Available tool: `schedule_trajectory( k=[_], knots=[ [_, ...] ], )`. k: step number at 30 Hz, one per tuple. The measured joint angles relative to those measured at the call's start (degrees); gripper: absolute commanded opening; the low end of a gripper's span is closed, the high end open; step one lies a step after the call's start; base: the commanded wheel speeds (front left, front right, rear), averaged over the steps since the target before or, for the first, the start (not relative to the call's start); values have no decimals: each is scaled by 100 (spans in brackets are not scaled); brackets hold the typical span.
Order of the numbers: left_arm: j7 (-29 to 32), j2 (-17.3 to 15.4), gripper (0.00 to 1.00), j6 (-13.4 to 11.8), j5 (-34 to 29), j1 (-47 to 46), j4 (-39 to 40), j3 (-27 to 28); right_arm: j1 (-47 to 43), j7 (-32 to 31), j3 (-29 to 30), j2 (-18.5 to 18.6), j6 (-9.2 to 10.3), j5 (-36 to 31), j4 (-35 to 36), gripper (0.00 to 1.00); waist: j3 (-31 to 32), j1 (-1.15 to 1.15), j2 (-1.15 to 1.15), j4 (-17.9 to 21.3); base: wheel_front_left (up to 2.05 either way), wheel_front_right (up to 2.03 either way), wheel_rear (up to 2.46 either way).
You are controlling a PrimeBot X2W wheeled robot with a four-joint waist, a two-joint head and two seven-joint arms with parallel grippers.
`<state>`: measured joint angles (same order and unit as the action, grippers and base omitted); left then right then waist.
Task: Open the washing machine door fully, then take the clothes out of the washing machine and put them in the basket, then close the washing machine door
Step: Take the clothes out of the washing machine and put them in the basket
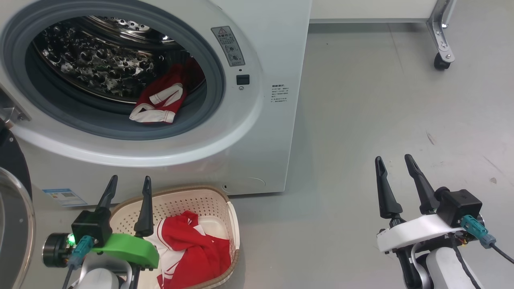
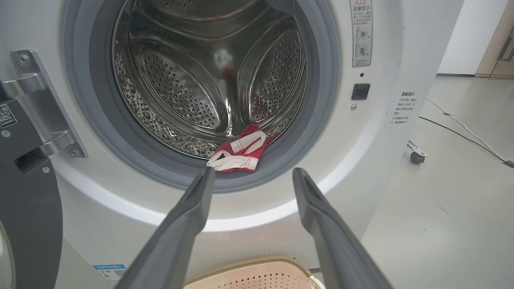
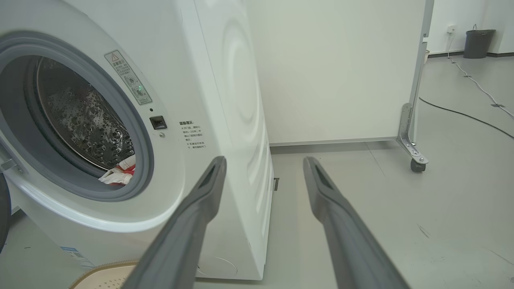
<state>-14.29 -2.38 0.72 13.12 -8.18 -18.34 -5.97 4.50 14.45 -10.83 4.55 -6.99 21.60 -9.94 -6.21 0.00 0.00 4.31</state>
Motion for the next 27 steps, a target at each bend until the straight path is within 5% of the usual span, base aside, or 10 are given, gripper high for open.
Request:
schedule_trajectory(
  k=[16, 27],
  knots=[
    [1, -4, 100, -101, 41, -2, 270, 40, -1, 0, -54, -3, 0, 0, 134, 100, -389, 0, 0, 82, 0, 0, 0],
    [323, -303, 100, -149, 44, -630, 519, 260, 14, -1, -141, -2, 0, -4, 214, 100, -991, 0, 0, 299, 0, 0, 0]
  ],
)
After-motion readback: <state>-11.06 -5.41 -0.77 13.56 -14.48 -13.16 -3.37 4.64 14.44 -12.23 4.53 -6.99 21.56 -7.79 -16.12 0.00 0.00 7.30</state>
